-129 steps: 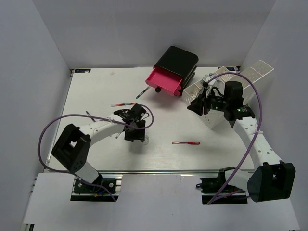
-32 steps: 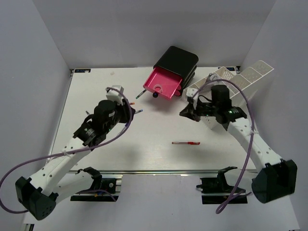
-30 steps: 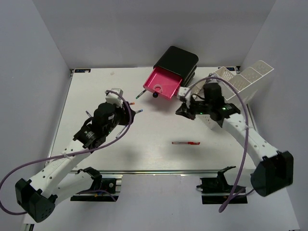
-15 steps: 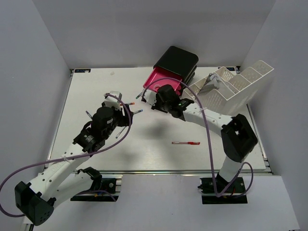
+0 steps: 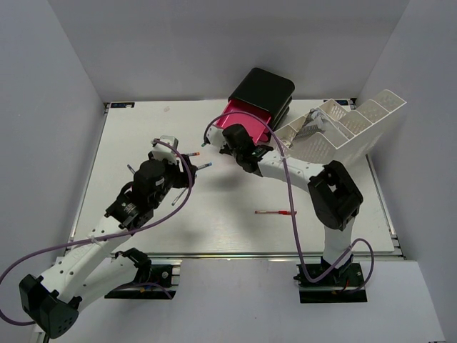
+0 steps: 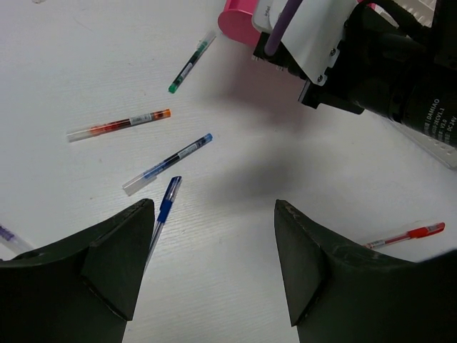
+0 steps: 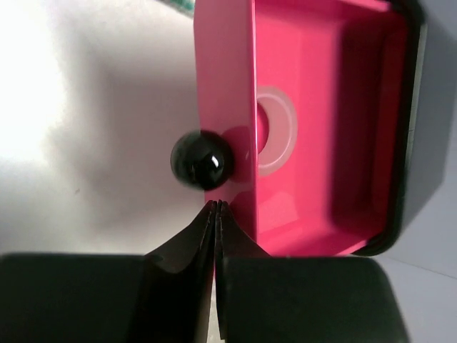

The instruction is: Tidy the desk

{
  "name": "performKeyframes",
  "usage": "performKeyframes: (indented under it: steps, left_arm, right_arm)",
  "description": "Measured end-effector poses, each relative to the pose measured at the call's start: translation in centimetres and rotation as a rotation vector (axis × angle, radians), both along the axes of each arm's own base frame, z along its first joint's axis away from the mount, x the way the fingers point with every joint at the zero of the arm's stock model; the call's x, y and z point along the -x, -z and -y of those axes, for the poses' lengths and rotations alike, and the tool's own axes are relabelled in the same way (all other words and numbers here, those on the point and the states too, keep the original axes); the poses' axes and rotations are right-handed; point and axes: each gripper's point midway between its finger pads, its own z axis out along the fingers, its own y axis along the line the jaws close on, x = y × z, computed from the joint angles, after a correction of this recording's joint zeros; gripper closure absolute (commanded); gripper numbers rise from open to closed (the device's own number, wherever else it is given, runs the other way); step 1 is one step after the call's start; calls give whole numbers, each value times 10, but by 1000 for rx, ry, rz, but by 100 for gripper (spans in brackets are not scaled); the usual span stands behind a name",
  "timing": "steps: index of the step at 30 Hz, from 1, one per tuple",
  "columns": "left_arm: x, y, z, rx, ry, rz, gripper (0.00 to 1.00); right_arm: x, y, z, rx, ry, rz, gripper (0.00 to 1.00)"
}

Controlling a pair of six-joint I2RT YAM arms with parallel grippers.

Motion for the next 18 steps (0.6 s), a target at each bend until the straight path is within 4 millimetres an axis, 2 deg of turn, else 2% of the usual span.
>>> performKeyframes:
  steps: [13, 18]
  left_arm:
    - [0, -4, -3, 4, -14, 14, 22]
    - [0, -5, -5, 3, -21, 16, 22]
  right_arm:
    - [-42, -34, -12, -12, 73, 126, 96]
    - [-63, -43, -6, -26, 111, 138, 97]
